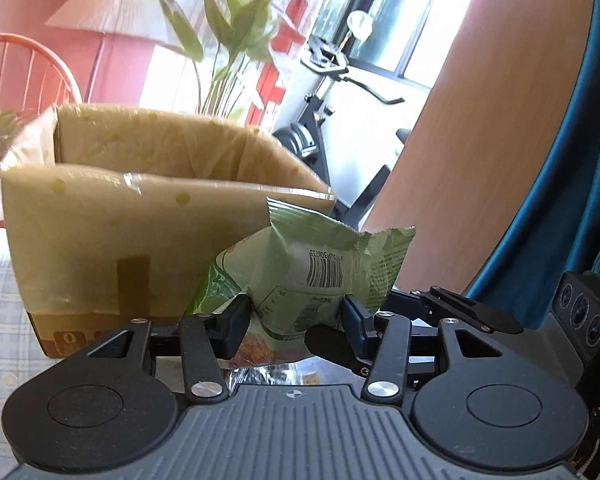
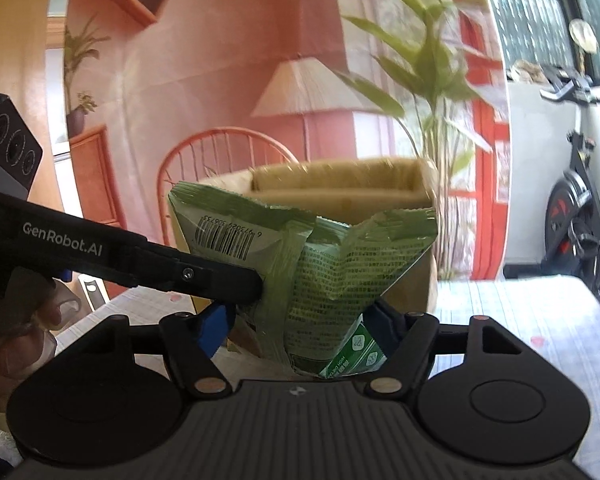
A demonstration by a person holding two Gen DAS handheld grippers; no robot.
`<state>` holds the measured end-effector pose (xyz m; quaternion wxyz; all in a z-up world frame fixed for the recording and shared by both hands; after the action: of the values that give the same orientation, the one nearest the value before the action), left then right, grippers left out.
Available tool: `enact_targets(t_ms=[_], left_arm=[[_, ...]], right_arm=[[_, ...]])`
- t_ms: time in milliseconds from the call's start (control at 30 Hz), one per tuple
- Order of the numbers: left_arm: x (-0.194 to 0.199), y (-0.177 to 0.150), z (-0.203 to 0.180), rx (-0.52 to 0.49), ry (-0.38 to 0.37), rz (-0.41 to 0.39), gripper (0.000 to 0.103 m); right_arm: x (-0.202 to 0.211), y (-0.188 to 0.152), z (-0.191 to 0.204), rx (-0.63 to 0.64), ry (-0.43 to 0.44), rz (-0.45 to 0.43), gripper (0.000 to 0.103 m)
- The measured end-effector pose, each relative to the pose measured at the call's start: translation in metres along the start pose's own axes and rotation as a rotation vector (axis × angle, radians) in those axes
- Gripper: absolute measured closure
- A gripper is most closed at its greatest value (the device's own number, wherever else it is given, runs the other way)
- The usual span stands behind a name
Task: Organize snacks
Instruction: 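Lift the green chip bag with both tools and carry it over the box, then open both tools to drop the green chip bag into the box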
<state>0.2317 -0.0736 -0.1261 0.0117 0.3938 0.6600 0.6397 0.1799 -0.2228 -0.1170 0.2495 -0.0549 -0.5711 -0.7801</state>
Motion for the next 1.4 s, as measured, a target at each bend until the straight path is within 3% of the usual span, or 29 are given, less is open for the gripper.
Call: enact_targets(t_ms=[467, 767, 967, 1167, 1400], left_arm=[[0.049, 0.055, 0.0, -0.001, -0.011, -0.133, 0.05], [0.063, 0.1, 0.007, -0.06, 0.011, -0.172, 0.05], [0.041, 0.129, 0.028, -0.055, -0.013, -0.13, 0.048], [0.006, 0.155, 0.049, -0.077, -0.007, -0.067, 0.047], [-0.048, 0.169, 0.077, -0.125, -0.01, -0.022, 0.047]], right_arm=[[0.009, 0.069, 0.041, 0.069, 0.052, -0.09, 0.032], [0.001, 0.114, 0.058, 0.142, 0.079, -0.136, 0.032], [-0.028, 0.14, 0.055, 0.196, 0.068, -0.117, 0.032], [-0.076, 0.162, 0.036, 0.171, 0.062, -0.047, 0.033], [-0.13, 0.172, 0.003, 0.216, -0.005, 0.043, 0.034]])
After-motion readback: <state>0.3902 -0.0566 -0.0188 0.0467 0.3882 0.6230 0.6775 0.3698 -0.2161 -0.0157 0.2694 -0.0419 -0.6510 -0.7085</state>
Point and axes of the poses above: each gripper's, at about its wrist camera, not at the fingertips, and x roughly against the way its jaws point, z to its left, y to its top, the point moved 6 cm from there along -x, roughly the way its jaws point, and after that the axes turned 10 degrees about -x, right-handed, at the moved point
